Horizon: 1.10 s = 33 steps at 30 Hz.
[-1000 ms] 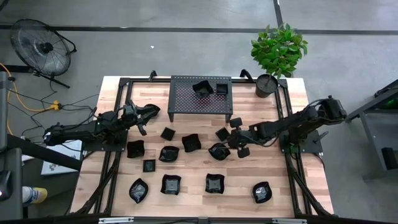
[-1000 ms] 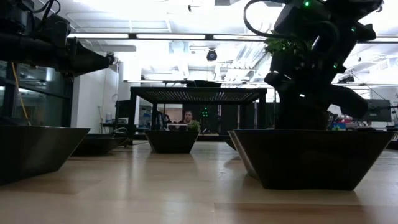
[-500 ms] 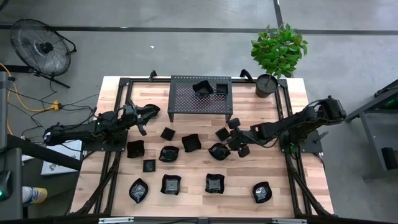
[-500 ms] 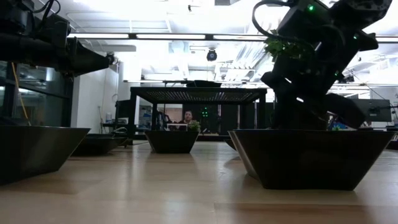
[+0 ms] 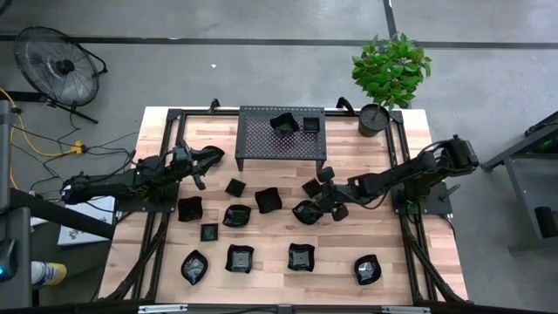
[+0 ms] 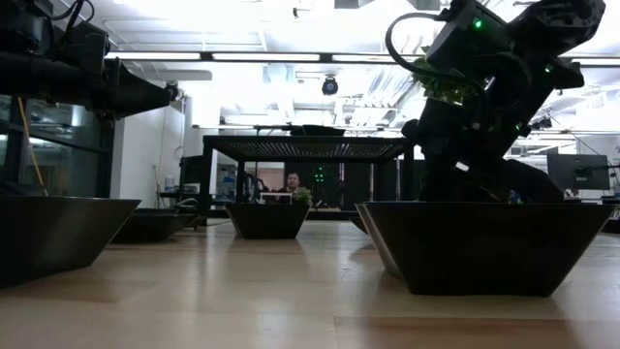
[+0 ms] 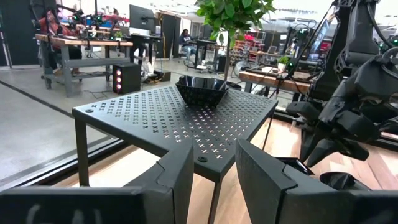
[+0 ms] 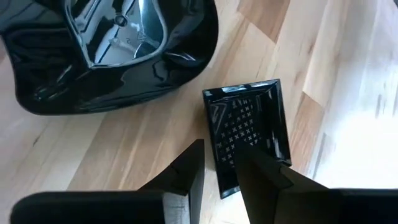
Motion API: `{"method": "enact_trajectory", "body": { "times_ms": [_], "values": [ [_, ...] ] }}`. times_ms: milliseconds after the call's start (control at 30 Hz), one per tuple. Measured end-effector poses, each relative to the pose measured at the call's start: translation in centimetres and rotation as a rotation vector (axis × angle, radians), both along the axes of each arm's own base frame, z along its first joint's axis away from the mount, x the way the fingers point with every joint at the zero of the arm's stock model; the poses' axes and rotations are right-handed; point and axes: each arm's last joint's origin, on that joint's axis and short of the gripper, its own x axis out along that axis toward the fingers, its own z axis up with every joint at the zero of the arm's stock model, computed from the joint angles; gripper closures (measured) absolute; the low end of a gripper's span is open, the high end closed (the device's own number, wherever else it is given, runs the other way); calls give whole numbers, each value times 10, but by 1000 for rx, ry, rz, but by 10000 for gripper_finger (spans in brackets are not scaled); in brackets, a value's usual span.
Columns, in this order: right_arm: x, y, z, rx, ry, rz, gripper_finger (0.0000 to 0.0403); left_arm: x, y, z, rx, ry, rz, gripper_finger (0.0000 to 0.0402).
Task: Pick & Place Mini shaped plates
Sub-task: Stack the square plate on top of the square plate on the shelf
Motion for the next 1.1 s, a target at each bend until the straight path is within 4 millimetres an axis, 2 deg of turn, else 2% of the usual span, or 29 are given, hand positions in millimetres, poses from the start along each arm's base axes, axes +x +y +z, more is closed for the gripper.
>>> {"method": "enact_trajectory", "body": {
  "times_ms": [1100],
  "values": [
    [4,-6,-7,-35,34,62,320,0,0,0,0,0,-1,284]
  ]
}}
